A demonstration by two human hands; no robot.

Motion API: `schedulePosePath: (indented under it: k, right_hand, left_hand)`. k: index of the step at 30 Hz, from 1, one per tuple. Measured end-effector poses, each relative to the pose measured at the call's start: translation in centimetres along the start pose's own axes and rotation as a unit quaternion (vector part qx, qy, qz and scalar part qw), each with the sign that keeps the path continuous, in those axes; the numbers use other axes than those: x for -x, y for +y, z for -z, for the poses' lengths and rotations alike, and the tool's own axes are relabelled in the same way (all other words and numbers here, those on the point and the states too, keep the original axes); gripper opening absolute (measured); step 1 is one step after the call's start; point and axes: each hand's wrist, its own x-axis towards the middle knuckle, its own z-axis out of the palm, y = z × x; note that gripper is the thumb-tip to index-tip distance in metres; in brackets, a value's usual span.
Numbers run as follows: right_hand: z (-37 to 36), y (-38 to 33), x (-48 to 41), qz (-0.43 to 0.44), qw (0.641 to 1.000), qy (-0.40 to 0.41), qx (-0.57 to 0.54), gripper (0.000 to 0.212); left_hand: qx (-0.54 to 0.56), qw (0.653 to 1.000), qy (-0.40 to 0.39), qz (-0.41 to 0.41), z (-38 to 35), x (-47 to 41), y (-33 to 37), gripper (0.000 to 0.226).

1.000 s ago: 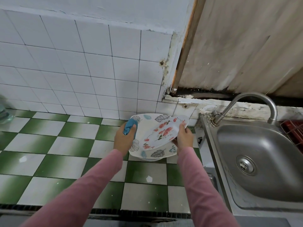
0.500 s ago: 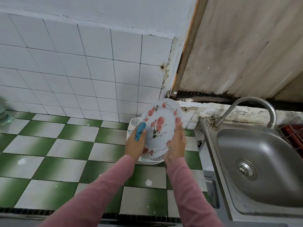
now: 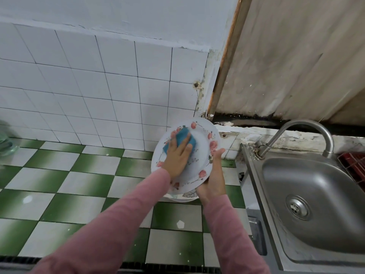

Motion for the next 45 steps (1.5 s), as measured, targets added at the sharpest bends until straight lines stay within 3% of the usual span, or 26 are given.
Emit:
schedulePosePath:
  k: [2,6,9,14,15,17,20,22,25,29,32,36,38,40,42,45]
  right_hand:
    - [-0.4,-0.2,0.1,0.005,1.0,-0.004,0.026,0.087]
    - [-1.1,-1.1,-0.7,0.028,0.995,0.07,0.065,0.081]
    - [-0.7,-1.3,-0.5,0.001,0.999,0.044,0.0,0.081]
    - [-0.7,-0.6,0.3,-0.034,0.999,0.004,0.012,0.078]
    - [-0.8,-0.5,0.2,-0.033,0.999,0.012,0.018,0.08]
    - [-0.8,-0.5,-0.3,-0.014,0.998,0.048,0.027,0.081]
    - [-0.2,-1.0,-0.7,-0.001,0.999,0.043,0.017,0.078]
    - [-0.3,-1.1,-0.1,-0.016,0.999,0.021,0.018,0.073]
    - [-0.5,-0.6,0.5,-0.035,0.999,-0.002,0.027,0.076]
    - [-1.3,-1.4,-0.3,-0.004,0.998,0.032,0.046,0.076]
    - [-1.1,-2.1,-0.7,-0.002,0.999,0.02,0.036,0.077]
    - [-0.5,-1.1,-0.3,-0.034,0.998,-0.003,0.061,0.08]
    - [-0.4,-1.1,-0.5,-0.025,0.997,0.003,0.072,0.078]
    - [-0.2,-1.2,-0.9,-0.01,0.997,0.033,0.076,0.077]
    - [0.5,-1.2,-1.3,-0.007,0.996,0.041,0.081,0.081]
    - [0.8,-0.6,-1.2,-0.027,0.994,0.026,0.105,0.085]
  left_hand:
    - [-0.016,0.999,-0.015,0.023,0.4,-0.2,0.1,0.057]
    - [-0.035,0.991,-0.044,-0.119,-2.1,3.3,1.7,0.055]
    - [-0.059,0.983,-0.039,-0.167,-1.2,2.3,1.9,0.05]
    - [-0.106,0.991,0.002,-0.078,1.1,-1.2,0.0,0.05]
    - [-0.105,0.99,0.007,-0.097,0.7,-0.5,0.4,0.052]
    - [-0.157,0.959,-0.029,-0.236,-0.6,1.7,0.3,0.06]
    - [-0.188,0.928,-0.025,-0.321,-0.7,2.0,0.5,0.052]
    - [-0.169,0.949,0.008,-0.267,0.2,0.4,0.4,0.057]
    - [-0.144,0.984,0.011,-0.1,1.8,-1.4,0.4,0.055]
    - [-0.156,0.95,0.009,-0.271,-0.5,0.8,0.7,0.051]
    - [-0.109,0.962,-0.027,-0.247,-0.5,0.8,1.4,0.05]
    - [-0.116,0.988,0.015,-0.1,1.3,-2.3,0.6,0.065]
    - [-0.142,0.974,0.008,-0.175,0.6,-1.4,0.6,0.068]
    - [-0.181,0.94,-0.02,-0.287,-0.8,0.5,0.5,0.054]
    - [-0.167,0.941,-0.039,-0.29,-1.1,1.6,0.5,0.051]
    - [-0.168,0.96,0.007,-0.224,-0.4,-0.3,0.3,0.053]
